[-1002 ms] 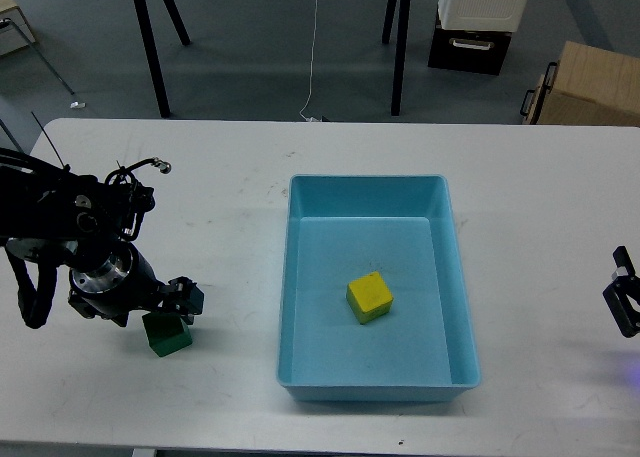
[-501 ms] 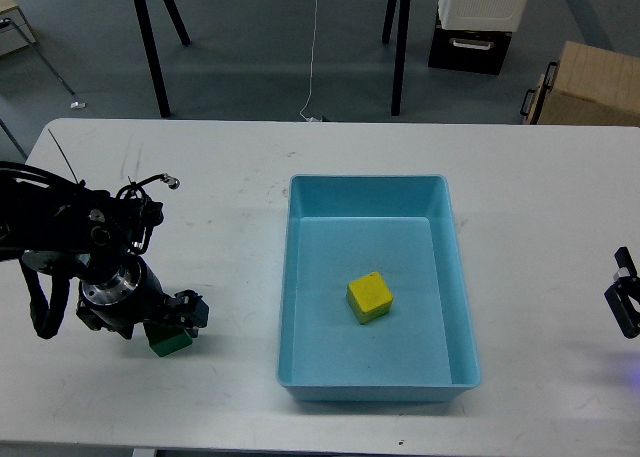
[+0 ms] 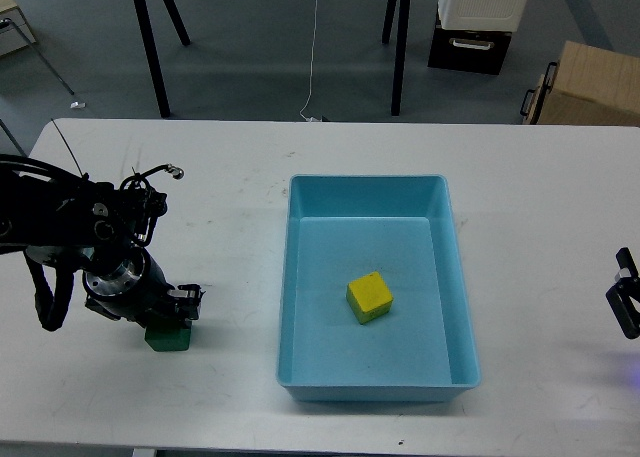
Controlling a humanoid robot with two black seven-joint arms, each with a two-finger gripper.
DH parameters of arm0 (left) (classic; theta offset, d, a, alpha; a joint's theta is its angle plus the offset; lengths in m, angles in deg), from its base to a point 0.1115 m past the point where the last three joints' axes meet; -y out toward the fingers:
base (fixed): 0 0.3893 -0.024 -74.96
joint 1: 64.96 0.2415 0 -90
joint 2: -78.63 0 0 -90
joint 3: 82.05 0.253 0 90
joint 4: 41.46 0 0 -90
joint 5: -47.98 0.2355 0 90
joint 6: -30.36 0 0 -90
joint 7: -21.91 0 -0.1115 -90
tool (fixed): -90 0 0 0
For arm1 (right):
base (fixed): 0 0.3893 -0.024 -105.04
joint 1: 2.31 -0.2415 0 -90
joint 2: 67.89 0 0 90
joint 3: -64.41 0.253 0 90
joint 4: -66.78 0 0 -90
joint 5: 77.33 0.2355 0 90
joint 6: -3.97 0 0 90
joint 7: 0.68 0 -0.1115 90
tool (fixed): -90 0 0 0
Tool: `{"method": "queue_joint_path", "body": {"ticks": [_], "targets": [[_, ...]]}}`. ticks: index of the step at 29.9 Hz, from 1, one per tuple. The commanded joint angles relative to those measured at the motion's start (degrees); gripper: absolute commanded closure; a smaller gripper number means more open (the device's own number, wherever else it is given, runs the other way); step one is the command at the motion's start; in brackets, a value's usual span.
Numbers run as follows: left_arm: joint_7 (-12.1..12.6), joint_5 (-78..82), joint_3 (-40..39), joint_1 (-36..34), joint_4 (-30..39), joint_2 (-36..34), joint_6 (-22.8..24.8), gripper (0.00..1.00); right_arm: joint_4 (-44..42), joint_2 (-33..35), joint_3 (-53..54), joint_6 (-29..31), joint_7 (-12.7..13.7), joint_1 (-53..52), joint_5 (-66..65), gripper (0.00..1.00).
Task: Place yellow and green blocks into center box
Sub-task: 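Close the left gripper on the green cube, then lift the green cube and carry it over the blue tub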
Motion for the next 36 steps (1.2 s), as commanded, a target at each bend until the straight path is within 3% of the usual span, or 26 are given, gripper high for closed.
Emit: {"method": "queue_joint_path", "body": {"ticks": [1,7,12,14,23,36], "targets": [[0.05,-0.01,-1.1,-3.44,0.17,0.21,1.6,1.0,0.08,0.09,0.08,0.0,0.0,0.07,0.0,0.01],[0.05,-2.19,-6.81,-16.62,0.18,5.47,2.98,1.0,0.17,0.09,0.25,0.0,0.0,0.51,0.0,0.01],[0.05,-9.84,-7.96,-24.55,-3.07,19.95,2.98,1.0,0.17,0.09,0.08,0.0,0.0,0.86,0.0,0.01],[0.05,-11.34,-8.13,-24.73,-5.96,26.11,2.98,1.0,0.08,0.09,-0.01,0.0,0.0,0.86,0.0,0.01],[0.05,-11.87,-8.31,-18.94,-16.6,26.58,2.98,0.99,-0.18,0.26,0.08,0.0,0.08,0.86,-0.09,0.01],[0.05,-11.87,-11.73,-11.02,-17.23,26.58,2.98,0.92,-0.7,0.26,-0.27,0.0,0.09,0.86,-1.49,0.01]]}}
